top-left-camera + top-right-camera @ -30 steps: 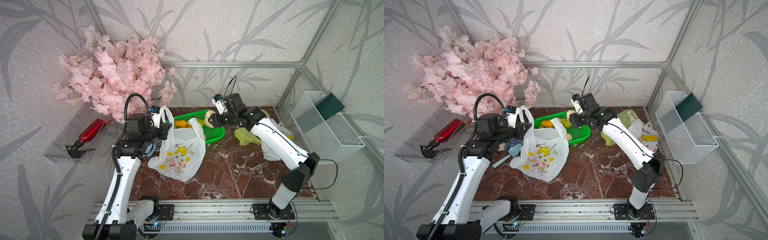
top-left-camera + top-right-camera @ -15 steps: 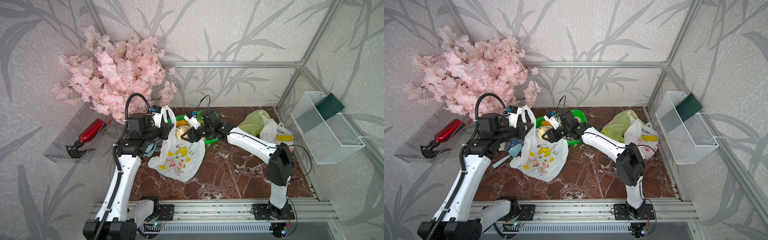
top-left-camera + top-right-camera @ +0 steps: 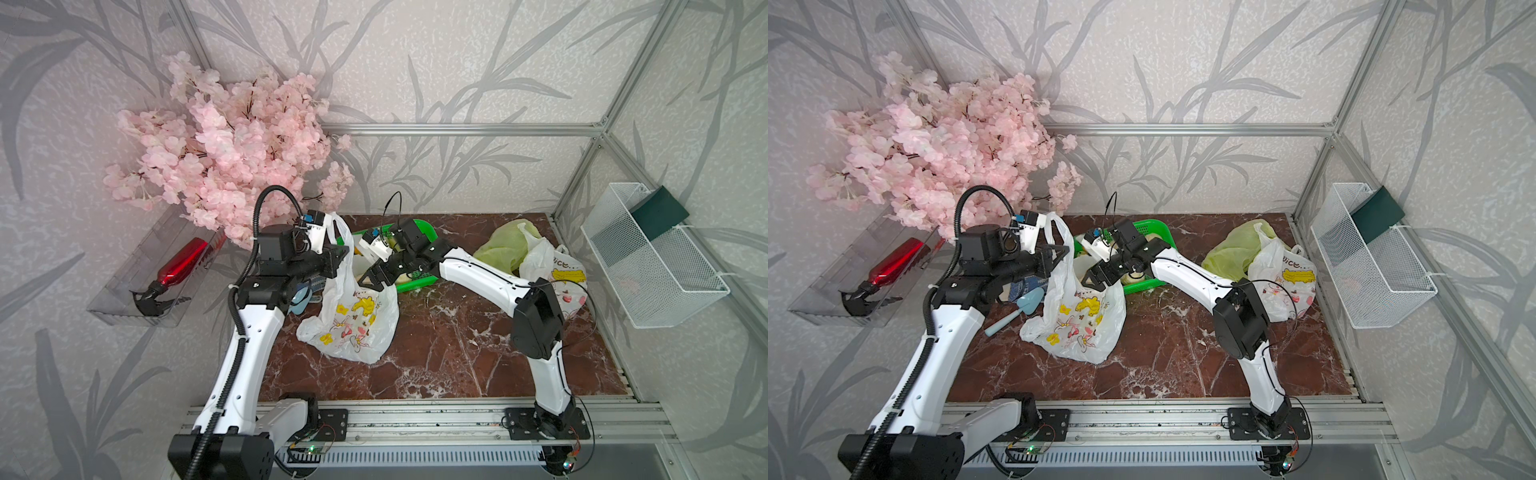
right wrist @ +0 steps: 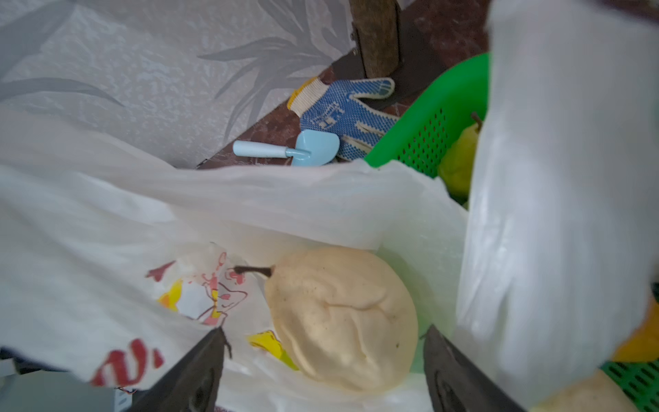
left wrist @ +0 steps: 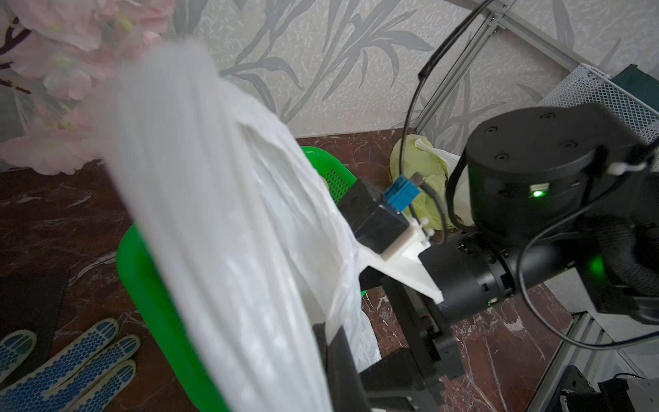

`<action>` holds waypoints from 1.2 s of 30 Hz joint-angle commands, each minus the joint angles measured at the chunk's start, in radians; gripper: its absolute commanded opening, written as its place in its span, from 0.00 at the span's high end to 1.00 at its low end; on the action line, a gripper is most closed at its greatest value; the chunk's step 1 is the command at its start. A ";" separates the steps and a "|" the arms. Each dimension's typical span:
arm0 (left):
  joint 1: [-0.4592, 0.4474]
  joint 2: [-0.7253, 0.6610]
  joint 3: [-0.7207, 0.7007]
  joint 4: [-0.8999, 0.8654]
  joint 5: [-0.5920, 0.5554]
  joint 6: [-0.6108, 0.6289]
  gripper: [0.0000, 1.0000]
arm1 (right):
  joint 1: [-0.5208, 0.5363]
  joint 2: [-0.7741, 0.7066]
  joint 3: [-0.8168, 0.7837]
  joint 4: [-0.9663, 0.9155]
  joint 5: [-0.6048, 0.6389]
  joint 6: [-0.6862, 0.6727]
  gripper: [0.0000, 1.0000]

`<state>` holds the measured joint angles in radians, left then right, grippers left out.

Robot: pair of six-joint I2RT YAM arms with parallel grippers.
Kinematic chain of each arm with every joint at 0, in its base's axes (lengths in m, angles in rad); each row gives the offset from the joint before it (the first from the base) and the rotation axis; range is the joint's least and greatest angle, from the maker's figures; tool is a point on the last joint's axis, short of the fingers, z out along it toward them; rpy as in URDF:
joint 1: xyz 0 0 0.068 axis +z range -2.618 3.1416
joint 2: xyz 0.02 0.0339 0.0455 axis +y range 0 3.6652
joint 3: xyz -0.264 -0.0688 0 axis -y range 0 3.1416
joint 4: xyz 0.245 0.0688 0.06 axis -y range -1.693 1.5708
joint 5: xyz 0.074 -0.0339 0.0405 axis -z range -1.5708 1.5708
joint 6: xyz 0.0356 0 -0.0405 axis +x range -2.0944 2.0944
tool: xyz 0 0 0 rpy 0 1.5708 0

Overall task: Place the pears into plastic bags & tie knots
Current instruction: Place the pear in the plastic bag, then pick up the pear from the basket.

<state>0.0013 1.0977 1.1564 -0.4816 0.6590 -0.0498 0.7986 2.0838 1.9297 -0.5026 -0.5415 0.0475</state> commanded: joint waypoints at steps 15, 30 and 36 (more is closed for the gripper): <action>0.010 -0.141 0.070 -0.124 -0.390 -0.001 1.00 | -0.194 -0.010 0.041 -0.110 0.398 0.222 0.24; 0.002 -0.116 0.002 -0.001 -0.106 -0.053 1.00 | -0.147 0.635 0.816 -0.299 0.625 0.066 0.20; 0.003 -0.106 0.002 0.001 -0.098 -0.045 1.00 | -0.150 0.703 0.864 -0.245 0.651 0.047 0.30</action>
<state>0.0059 0.9905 1.1618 -0.5007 0.5392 -0.1059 0.6529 2.7941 2.8357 -0.7414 0.0708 0.1143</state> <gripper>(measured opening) 0.048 0.711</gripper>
